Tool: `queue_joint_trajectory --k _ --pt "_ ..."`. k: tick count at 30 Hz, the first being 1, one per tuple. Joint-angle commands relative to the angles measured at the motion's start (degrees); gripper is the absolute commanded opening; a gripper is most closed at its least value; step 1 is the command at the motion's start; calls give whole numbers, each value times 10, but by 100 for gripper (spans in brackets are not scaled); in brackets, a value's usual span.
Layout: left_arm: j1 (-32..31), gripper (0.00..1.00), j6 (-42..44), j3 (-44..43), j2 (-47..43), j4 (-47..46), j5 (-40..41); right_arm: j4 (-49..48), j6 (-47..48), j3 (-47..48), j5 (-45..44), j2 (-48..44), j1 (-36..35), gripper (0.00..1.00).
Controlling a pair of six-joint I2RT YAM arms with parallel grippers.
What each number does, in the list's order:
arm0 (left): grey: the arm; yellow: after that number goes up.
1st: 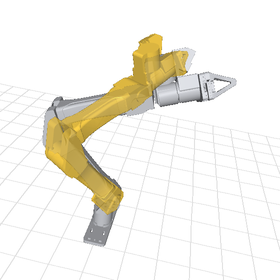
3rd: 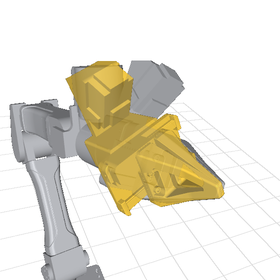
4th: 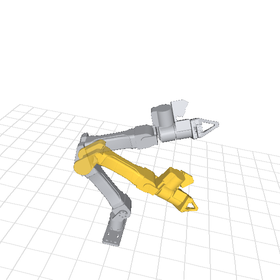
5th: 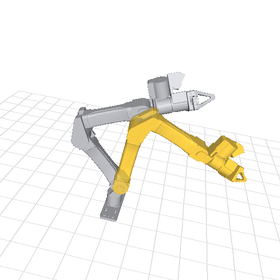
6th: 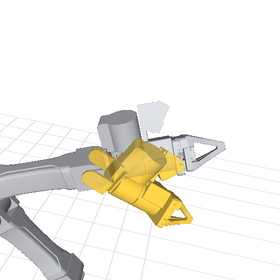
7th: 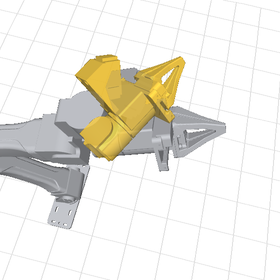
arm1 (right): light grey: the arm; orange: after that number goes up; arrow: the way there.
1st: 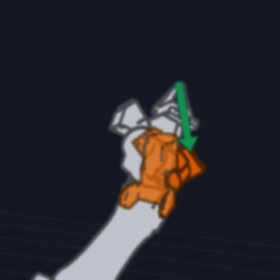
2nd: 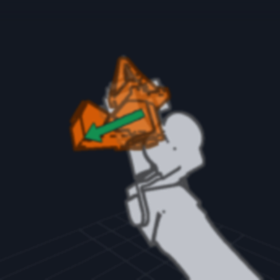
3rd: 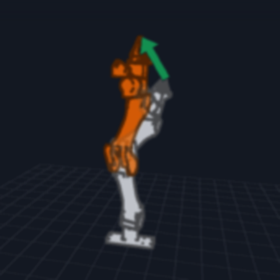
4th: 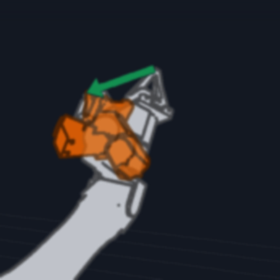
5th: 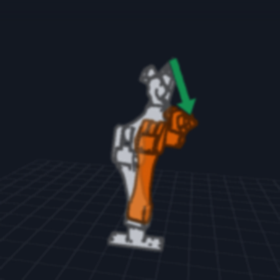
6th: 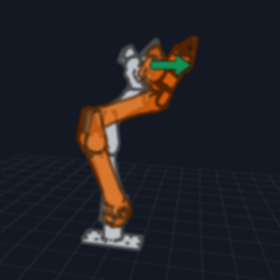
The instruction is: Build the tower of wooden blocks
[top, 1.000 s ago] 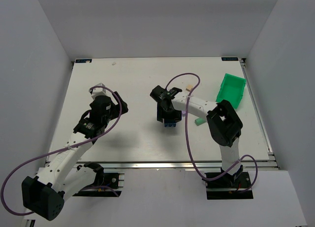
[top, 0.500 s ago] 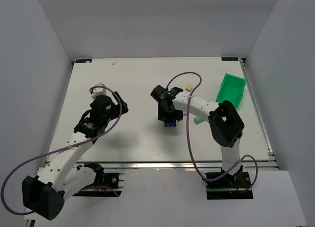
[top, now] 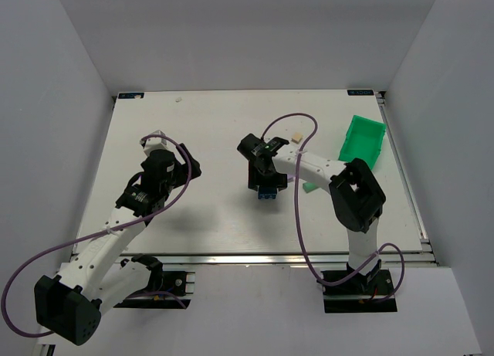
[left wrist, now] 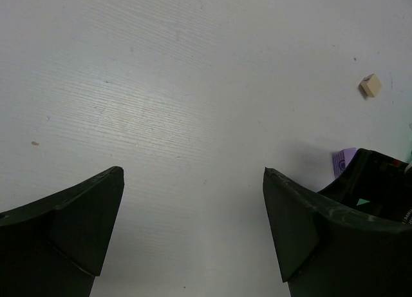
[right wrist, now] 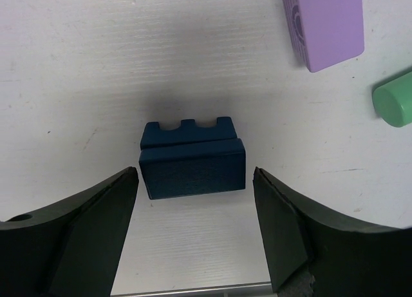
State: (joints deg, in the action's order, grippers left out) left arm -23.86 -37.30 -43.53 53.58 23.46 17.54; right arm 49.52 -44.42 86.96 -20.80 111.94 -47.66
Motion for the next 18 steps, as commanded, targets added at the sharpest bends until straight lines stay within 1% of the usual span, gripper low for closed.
queue_joint_trajectory --k 1,18 --pt "-1 98 6 3 -2 -10 2 -16 12 -6 10 -41 -2 78" --pt "-1 98 6 2 -3 -5 3 -27 14 -25 1 -31 4 79"
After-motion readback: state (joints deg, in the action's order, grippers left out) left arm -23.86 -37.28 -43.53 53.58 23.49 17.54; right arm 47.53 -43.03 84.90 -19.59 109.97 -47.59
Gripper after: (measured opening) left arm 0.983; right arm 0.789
